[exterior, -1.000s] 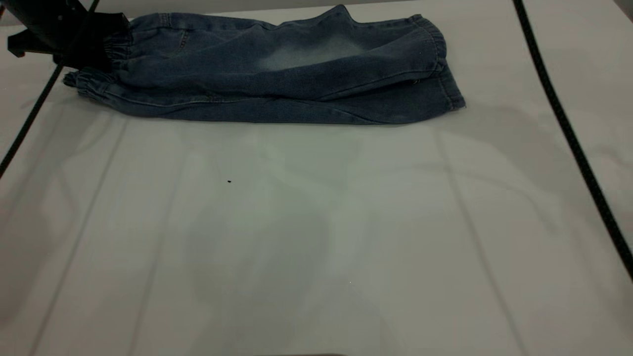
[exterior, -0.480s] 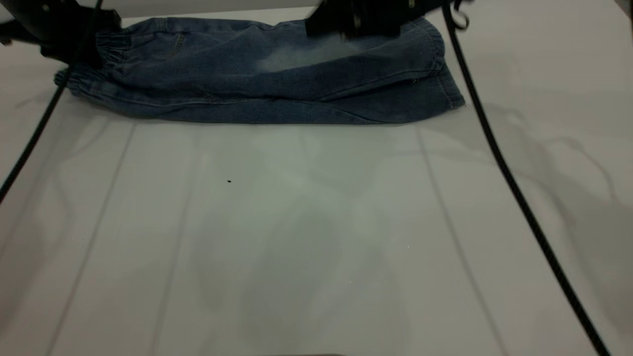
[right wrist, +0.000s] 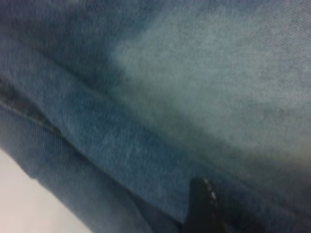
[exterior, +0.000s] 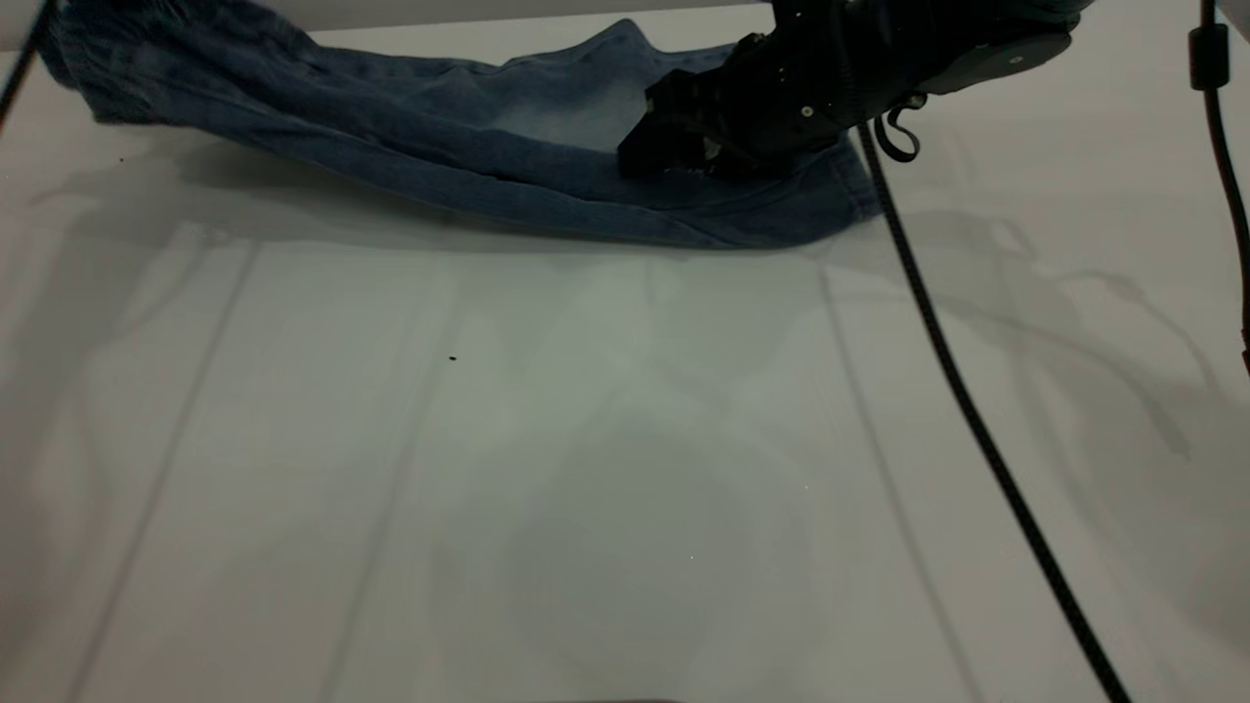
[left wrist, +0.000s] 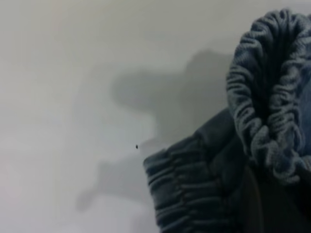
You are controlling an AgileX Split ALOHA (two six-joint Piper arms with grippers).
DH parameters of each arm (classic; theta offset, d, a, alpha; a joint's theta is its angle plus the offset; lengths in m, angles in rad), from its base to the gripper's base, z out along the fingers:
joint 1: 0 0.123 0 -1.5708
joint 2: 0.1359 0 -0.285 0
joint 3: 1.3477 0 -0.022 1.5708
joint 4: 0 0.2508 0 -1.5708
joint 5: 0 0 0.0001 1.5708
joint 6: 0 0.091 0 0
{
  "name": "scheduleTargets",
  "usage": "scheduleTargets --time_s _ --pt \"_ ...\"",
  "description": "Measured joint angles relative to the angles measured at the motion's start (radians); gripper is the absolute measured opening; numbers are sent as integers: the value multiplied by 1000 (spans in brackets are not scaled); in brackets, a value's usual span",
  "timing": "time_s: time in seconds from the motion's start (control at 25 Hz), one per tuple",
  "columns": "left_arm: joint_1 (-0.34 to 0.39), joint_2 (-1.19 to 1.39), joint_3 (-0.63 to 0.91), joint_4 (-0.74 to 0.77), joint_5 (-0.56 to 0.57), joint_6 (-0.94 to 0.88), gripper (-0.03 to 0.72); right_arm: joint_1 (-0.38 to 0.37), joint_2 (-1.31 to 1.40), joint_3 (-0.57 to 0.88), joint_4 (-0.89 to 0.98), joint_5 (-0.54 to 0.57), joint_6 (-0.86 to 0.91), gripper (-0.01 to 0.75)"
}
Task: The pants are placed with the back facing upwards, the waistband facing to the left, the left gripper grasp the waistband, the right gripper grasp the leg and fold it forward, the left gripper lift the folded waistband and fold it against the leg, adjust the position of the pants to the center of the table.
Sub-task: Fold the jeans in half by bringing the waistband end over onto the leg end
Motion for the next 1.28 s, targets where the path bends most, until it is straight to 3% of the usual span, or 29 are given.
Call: scheduleTargets --time_s 0.16,0.32,0.44,0.64,0.8,1.0,1.28 --pt "-35 -45 0 9 0 27 65 38 0 -2 -85 68 96 421" --pt "-117 -64 -14 12 1 47 65 70 0 -2 -152 182 183 421" --pt "-187 -69 -38 14 6 55 65 71 -15 -1 -183 249 223 421" --pt "-292 -75 -80 16 33 79 65 50 -135 0 -274 269 257 421" --pt "-358 -76 -114 18 53 81 65 -21 -289 0 -419 276 374 421" --pt "-450 -76 -122 19 56 82 65 -166 -416 0 -586 257 575 421" --pt "-569 -54 -125 19 44 82 65 -310 -496 0 -625 236 651 421"
